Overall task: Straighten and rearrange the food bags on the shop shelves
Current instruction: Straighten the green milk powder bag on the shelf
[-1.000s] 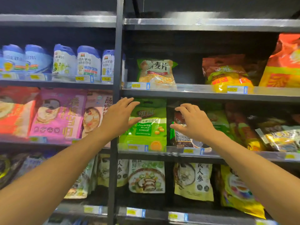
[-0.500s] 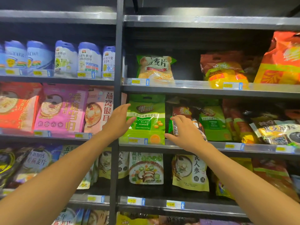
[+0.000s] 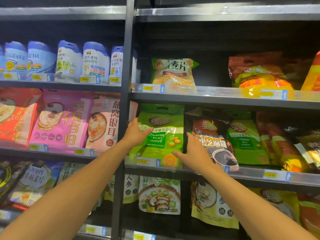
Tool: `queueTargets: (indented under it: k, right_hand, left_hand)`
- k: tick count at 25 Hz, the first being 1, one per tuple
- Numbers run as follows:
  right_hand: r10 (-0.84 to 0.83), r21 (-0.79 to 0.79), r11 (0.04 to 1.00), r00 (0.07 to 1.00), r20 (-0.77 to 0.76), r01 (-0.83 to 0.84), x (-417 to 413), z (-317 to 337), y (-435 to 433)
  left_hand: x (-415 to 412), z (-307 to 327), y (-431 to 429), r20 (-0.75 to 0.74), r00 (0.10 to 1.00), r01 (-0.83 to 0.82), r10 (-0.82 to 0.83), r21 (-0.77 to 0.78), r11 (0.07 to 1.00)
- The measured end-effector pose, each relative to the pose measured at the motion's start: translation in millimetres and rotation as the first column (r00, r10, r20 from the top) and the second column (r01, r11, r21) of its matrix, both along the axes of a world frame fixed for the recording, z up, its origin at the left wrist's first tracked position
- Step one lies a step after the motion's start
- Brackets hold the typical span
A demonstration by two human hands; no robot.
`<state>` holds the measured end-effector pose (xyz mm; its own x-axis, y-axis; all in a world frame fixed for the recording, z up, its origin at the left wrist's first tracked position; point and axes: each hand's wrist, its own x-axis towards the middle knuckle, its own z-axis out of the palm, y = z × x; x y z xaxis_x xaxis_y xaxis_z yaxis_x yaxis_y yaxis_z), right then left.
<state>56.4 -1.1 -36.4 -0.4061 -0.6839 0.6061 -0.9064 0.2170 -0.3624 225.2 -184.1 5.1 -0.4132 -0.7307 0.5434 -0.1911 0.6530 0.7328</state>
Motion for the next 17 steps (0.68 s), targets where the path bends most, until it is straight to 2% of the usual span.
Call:
queueTargets:
  k: [3,7,11,15,17]
  right_hand:
    - [-0.035,0.067,0.997,0.994,0.107,0.028,-16.4,-7.2,-20.4]
    - [-0.056,0.098,0.994,0.995,0.083,0.048,-29.9,-8.4,-35.9]
    - [-0.058,0.182,0.982,0.996,0.073,0.044,-30.1,-7.7,-41.6]
    - [-0.051,0.168,0.985,0.997,0.066,0.039,-29.5,-8.9,-46.0]
    - [-0.039,0.136,0.99,0.997,0.066,0.029,-28.9,-8.9,-47.3]
  left_hand:
    - [-17.1,-3.4,-9.4,-0.097,0.995,0.007,0.008,0.162,0.987]
    - [-35.4,-15.1,-26.2,-0.089,0.992,-0.06,0.087,0.271,0.961]
    - [-37.8,-22.8,-43.1,-0.1,0.993,-0.021,0.059,0.346,0.938]
    - [-35.7,-22.2,-40.7,-0.016,1.0,-0.016,0.023,0.337,0.941]
    - [-34.0,-20.8,-35.6,-0.024,1.0,-0.003,0.012,0.351,0.936]
